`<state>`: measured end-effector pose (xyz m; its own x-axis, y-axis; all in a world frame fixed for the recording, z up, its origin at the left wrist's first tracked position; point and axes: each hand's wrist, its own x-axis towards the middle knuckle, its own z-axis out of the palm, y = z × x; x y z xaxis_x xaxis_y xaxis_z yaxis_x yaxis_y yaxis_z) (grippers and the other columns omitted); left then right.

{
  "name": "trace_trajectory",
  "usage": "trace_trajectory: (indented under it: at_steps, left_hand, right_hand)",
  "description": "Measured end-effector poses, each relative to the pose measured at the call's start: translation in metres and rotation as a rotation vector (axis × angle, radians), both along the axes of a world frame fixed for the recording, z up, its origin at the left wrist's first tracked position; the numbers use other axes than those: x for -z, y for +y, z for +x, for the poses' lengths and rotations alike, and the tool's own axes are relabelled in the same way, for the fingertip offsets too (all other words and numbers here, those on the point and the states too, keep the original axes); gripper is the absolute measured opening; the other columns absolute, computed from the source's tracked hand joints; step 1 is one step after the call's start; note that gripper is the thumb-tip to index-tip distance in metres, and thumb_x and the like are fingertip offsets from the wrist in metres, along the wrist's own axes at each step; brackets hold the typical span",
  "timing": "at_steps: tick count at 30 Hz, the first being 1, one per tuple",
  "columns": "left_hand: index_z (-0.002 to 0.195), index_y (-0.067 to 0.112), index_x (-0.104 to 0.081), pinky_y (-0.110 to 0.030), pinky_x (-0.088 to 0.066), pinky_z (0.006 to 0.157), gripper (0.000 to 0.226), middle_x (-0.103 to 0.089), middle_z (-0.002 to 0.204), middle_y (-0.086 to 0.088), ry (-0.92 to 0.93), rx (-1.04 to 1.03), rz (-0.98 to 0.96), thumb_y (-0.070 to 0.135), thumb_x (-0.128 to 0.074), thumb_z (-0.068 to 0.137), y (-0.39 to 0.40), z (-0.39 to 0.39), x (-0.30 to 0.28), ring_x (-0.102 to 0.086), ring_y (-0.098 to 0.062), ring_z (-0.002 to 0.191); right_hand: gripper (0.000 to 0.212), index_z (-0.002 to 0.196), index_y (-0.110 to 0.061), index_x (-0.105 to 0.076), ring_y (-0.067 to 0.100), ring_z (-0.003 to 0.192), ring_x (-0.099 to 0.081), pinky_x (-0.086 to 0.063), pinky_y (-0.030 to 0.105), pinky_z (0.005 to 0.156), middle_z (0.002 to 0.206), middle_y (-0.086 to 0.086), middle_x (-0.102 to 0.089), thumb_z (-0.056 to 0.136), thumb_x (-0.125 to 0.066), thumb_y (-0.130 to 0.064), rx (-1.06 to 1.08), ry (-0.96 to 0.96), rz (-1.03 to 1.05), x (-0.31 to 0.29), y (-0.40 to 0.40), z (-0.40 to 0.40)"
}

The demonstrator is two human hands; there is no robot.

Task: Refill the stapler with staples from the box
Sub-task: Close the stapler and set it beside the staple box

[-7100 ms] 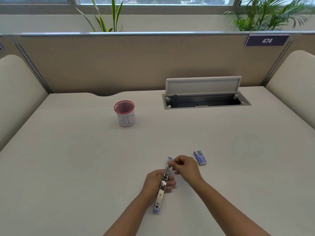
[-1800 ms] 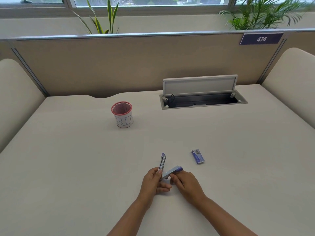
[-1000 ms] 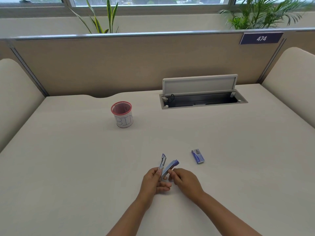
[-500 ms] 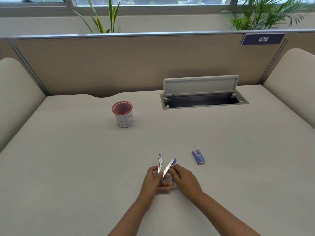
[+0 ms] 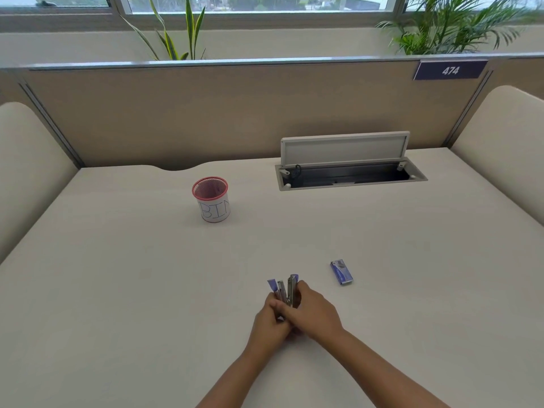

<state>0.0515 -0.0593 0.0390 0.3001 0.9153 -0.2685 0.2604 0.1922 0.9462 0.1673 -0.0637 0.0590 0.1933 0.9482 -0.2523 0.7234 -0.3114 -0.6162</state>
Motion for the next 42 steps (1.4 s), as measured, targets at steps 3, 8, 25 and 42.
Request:
trace_trajectory:
  at_steps: [3,8,25,42]
  left_hand:
    - [0.094,0.028,-0.051,-0.015,-0.05,0.053,0.026,-0.069,0.085,0.009,-0.006,0.002,-0.005,0.011,-0.06,0.077,0.0,0.0,0.002,-0.067,0.0,0.068]
    - [0.098,0.027,-0.055,-0.022,-0.054,0.057,0.027,-0.071,0.085,0.001,-0.049,0.03,-0.016,0.017,-0.058,0.073,0.0,-0.002,0.003,-0.069,-0.011,0.069]
    - [0.091,0.019,-0.057,-0.022,-0.056,0.06,0.008,-0.07,0.077,-0.002,-0.007,0.032,-0.023,0.014,-0.059,0.085,-0.001,-0.004,0.002,-0.07,-0.017,0.064]
    - [0.096,0.009,-0.061,-0.035,-0.048,0.071,0.02,-0.061,0.106,-0.004,0.662,-0.156,0.577,0.001,-0.06,0.077,0.022,-0.042,0.012,-0.054,-0.027,0.089]
  right_hand:
    - [0.06,0.084,-0.024,-0.047,0.007,0.071,-0.057,-0.04,0.024,0.057,0.078,-0.01,-0.059,0.065,-0.042,-0.081,0.003,0.0,0.001,0.0,0.0,0.0]
    - [0.047,0.087,-0.022,-0.048,0.012,0.076,-0.059,-0.048,0.031,0.067,0.082,-0.008,-0.061,0.076,-0.046,-0.067,0.02,0.013,0.025,0.0,0.001,0.001]
    - [0.031,0.08,-0.023,-0.037,0.005,0.054,-0.047,-0.03,0.019,0.049,0.062,-0.009,-0.047,0.086,-0.039,-0.053,-0.007,-0.071,0.145,0.004,-0.003,0.007]
    - [0.033,0.073,-0.022,-0.034,0.01,0.051,-0.042,-0.031,0.027,0.049,0.059,-0.006,-0.043,0.089,-0.039,-0.05,0.086,-0.024,0.088,-0.007,0.015,0.028]
